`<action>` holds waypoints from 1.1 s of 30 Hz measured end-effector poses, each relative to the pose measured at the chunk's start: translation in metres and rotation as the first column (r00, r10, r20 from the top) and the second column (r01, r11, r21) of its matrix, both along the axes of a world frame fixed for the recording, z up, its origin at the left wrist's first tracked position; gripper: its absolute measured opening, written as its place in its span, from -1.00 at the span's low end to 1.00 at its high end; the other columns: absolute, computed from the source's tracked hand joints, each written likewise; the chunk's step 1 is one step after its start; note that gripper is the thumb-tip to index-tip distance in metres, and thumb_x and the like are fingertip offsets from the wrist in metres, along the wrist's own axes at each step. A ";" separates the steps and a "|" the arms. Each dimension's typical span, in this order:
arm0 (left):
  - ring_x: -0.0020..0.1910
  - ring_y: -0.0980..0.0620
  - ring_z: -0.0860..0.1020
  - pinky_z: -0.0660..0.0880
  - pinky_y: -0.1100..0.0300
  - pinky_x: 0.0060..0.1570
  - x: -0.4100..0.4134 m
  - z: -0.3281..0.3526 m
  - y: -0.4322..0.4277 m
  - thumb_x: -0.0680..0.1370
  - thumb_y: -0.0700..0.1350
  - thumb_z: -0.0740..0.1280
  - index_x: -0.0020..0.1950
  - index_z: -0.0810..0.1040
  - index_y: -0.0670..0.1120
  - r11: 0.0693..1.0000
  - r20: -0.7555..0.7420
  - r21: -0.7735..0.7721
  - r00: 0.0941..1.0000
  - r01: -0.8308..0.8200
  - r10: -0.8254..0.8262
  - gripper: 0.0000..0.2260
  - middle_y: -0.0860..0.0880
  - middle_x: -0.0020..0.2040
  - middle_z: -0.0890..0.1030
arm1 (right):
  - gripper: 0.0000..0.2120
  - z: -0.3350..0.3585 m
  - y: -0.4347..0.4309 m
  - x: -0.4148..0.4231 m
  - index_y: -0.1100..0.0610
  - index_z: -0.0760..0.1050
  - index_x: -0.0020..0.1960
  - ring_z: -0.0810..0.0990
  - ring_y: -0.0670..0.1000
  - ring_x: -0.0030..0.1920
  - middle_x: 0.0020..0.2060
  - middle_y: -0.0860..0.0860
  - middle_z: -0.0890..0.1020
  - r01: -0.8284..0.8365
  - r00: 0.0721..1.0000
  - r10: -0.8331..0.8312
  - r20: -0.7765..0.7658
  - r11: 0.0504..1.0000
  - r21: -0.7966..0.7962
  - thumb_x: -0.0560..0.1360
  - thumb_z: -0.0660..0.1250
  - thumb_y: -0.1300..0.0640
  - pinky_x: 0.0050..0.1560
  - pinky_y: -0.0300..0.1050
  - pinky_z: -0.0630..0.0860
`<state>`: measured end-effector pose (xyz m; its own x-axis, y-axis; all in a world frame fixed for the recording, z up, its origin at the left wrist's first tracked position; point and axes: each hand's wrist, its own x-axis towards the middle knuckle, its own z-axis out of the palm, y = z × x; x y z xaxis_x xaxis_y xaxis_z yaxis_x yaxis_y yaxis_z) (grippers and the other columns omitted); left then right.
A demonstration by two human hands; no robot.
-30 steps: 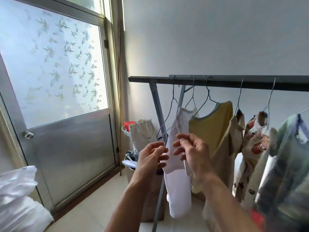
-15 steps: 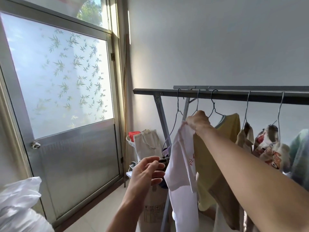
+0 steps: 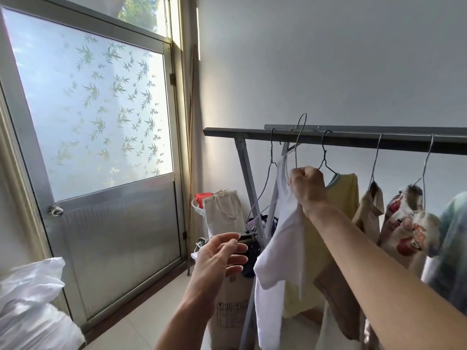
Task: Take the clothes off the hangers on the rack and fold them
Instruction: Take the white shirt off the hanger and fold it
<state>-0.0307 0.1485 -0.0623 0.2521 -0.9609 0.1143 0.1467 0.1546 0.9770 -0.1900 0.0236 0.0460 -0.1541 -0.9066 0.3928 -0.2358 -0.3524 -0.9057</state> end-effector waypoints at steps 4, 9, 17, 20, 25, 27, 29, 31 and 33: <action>-0.16 0.02 0.65 0.58 0.12 -0.07 -0.008 0.005 -0.001 0.63 -0.15 0.26 0.12 0.60 -0.10 1.000 0.020 -0.008 1.000 0.020 -0.020 -0.85 -0.07 -0.10 0.71 | -0.83 -0.007 0.033 -0.025 0.21 0.51 -0.15 0.42 -0.04 -0.35 -0.35 0.02 0.52 -0.143 0.981 0.139 0.137 0.989 0.022 0.58 0.20 0.24 -0.38 -0.29 0.41; -0.16 0.01 0.62 0.55 0.14 -0.09 -0.018 0.017 -0.002 0.63 -0.18 0.27 0.10 0.61 -0.09 0.998 0.066 -0.045 0.997 0.040 -0.037 -0.87 -0.11 -0.07 0.70 | -0.80 -0.006 0.063 -0.062 0.22 0.53 -0.22 0.42 -0.16 -0.51 -0.45 0.02 0.48 -0.345 0.938 0.344 0.032 0.938 0.040 0.56 0.32 0.16 -0.45 -0.38 0.39; 0.03 0.16 0.58 0.48 0.31 -0.04 -0.008 0.043 -0.018 0.60 -0.16 0.32 0.13 0.59 0.12 0.918 0.410 -0.394 0.886 -0.044 0.218 -0.80 0.11 0.09 0.63 | -0.69 0.008 0.106 -0.114 0.24 0.55 -0.23 0.44 -0.08 -0.44 -0.44 0.07 0.53 -0.602 0.760 0.620 -0.196 0.784 0.151 0.40 0.40 -0.04 -0.38 -0.35 0.43; 0.19 0.12 0.52 0.42 0.15 0.22 0.006 0.050 -0.021 0.58 -0.09 0.36 0.24 0.59 0.09 0.912 0.644 -0.409 0.718 0.032 0.264 -0.76 0.12 0.17 0.60 | -0.49 0.009 0.112 -0.122 0.19 0.60 -0.22 0.48 -0.04 -0.39 -0.40 0.08 0.57 -0.633 0.702 0.655 -0.280 0.754 0.178 0.22 0.52 -0.27 -0.33 -0.31 0.48; -0.07 0.20 0.58 0.54 0.16 0.07 0.033 0.060 -0.007 0.56 -0.12 0.38 0.06 0.69 0.06 0.945 0.794 -0.185 0.608 0.272 -0.020 -0.86 0.12 -0.11 0.68 | -0.47 0.008 0.111 -0.130 0.21 0.60 -0.18 0.49 0.04 -0.35 -0.39 0.12 0.56 -0.616 0.707 0.625 -0.331 0.774 0.145 0.25 0.52 -0.28 -0.26 -0.24 0.49; -0.12 0.21 0.57 0.52 0.24 0.00 0.038 0.064 0.002 0.55 -0.16 0.39 0.00 0.70 0.01 0.944 0.740 -0.153 0.667 0.291 -0.085 -0.88 0.12 -0.17 0.67 | -0.60 0.007 0.112 -0.128 0.29 0.57 -0.18 0.48 0.06 -0.34 -0.40 0.12 0.55 -0.616 0.705 0.617 -0.348 0.777 0.130 0.38 0.45 -0.09 -0.26 -0.26 0.49; -0.16 0.19 0.56 0.52 0.26 -0.06 0.040 0.069 0.012 0.55 -0.21 0.38 -0.06 0.70 -0.07 0.938 0.640 -0.142 0.753 0.315 -0.156 -0.90 0.08 -0.20 0.66 | -0.74 0.007 0.116 -0.124 0.32 0.56 -0.17 0.49 0.04 -0.35 -0.42 0.09 0.55 -0.607 0.700 0.599 -0.389 0.786 0.118 0.41 0.35 0.08 -0.27 -0.31 0.48; -0.19 0.19 0.57 0.52 0.26 -0.10 0.044 0.073 0.021 0.55 -0.24 0.38 -0.11 0.70 -0.08 0.935 0.630 -0.132 0.756 0.330 -0.178 -0.87 0.07 -0.23 0.66 | -0.82 0.008 0.118 -0.118 0.21 0.60 -0.18 0.50 -0.01 -0.35 -0.42 0.08 0.56 -0.601 0.688 0.578 -0.440 0.793 0.101 0.42 0.33 0.09 -0.28 -0.34 0.46; -0.18 0.20 0.60 0.53 0.28 -0.12 0.048 0.075 0.028 0.55 -0.23 0.38 -0.10 0.70 -0.06 0.932 0.672 -0.090 0.712 0.350 -0.202 -0.87 0.08 -0.21 0.68 | -0.85 0.008 0.118 -0.113 0.12 0.61 -0.21 0.50 -0.01 -0.35 -0.42 0.08 0.56 -0.600 0.678 0.562 -0.474 0.796 0.084 0.42 0.34 0.05 -0.27 -0.31 0.45</action>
